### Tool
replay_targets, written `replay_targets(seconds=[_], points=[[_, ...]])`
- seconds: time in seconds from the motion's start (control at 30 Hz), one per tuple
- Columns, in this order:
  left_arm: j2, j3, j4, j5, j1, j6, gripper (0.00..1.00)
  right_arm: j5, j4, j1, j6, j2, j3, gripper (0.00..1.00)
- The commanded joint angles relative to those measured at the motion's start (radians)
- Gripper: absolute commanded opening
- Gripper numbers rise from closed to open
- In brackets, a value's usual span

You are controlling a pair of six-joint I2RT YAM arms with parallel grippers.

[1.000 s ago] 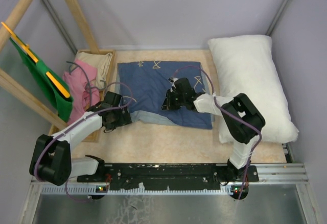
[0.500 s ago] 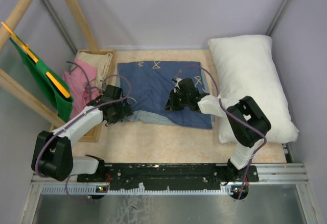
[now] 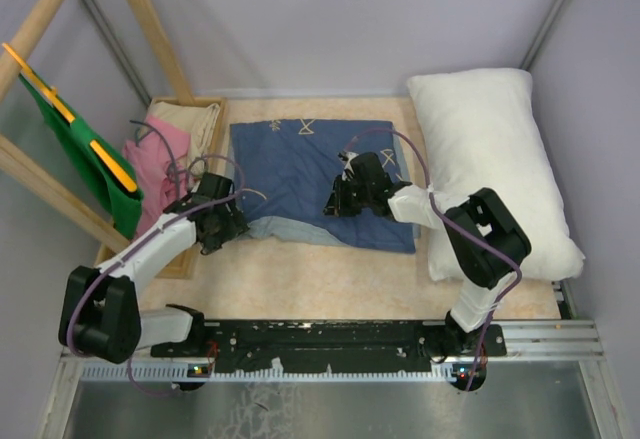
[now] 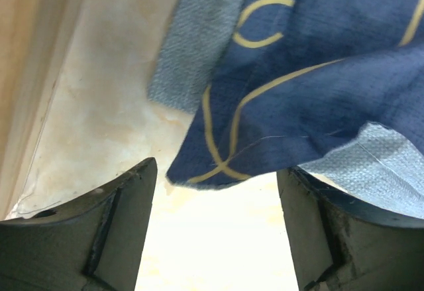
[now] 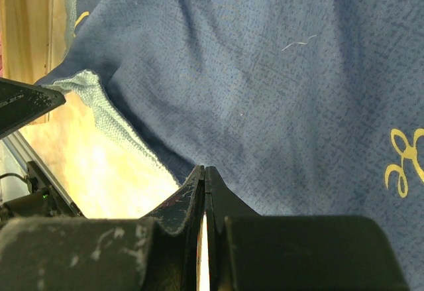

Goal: Remove the pillowcase from the pillow
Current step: Fold the pillowcase at the center of the board.

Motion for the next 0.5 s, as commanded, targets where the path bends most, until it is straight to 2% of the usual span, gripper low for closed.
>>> replay_targets(seconds=[0.0, 0.27, 0.4, 0.47], points=[[-0.11, -0.081, -0.005, 0.015, 0.051, -0.134, 0.83, -0.014, 0.016, -0.015, -0.018, -0.053, 0.003, 0.03], [-0.353, -0.22, 0.164, 0.166, 0.138, -0.468, 0.9, -0.021, 0.018, -0.017, -0.022, -0.055, 0.001, 0.03], [-0.424, -0.279, 0.198, 0.215, 0.174, -0.647, 0.9, -0.02, 0.016, -0.017, -0.026, -0.058, -0.005, 0.03], [-0.437, -0.318, 0.224, 0.256, 0.204, -0.703, 0.84, -0.018, 0.017, -0.018, -0.027, -0.063, -0.008, 0.03]])
